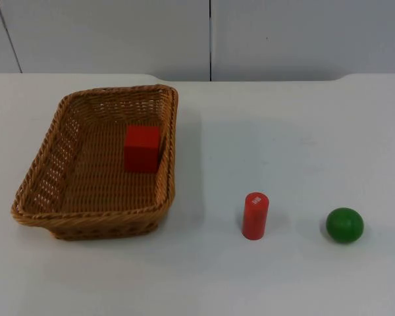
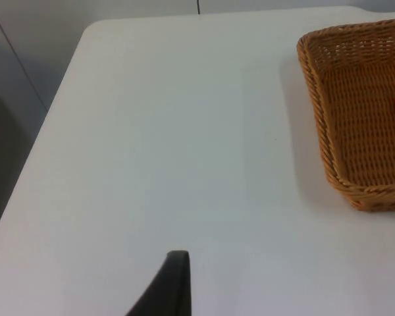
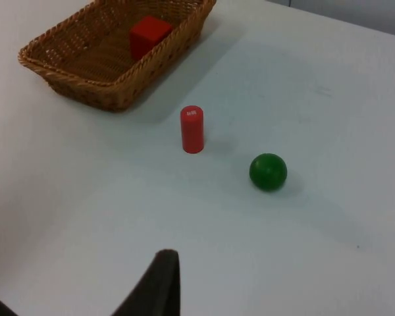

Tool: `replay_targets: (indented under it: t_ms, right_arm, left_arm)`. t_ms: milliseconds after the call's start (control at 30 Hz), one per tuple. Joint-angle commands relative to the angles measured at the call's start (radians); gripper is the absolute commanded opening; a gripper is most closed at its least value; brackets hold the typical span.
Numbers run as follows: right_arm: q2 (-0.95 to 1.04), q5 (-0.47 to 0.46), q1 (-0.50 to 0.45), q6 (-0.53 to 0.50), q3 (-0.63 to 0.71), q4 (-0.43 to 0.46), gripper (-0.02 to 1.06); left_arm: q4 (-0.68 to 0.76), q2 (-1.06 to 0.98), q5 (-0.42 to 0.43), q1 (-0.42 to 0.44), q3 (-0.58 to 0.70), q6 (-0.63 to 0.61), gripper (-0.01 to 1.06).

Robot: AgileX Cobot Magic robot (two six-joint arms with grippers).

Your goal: Pick up the basket with the left hand and place the object to the left of the red cylinder into the basket with the right hand.

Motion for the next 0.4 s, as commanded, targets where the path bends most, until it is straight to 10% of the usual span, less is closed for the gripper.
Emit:
replay_targets:
  t_ms: [0,367]
  right_arm:
    - [-0.003,-0.014,-0.077,0.003,0.003,-0.003,1.05]
    - [-0.003,-0.014,-0.408,0.003,0.003,-0.005,1.05]
  left_arm:
    - [-0.010,-0.005,-0.002,-0.006,0.004,0.001,1.05]
    - [-0.008,-0.005,-0.002,-0.006,0.004,0.001,1.05]
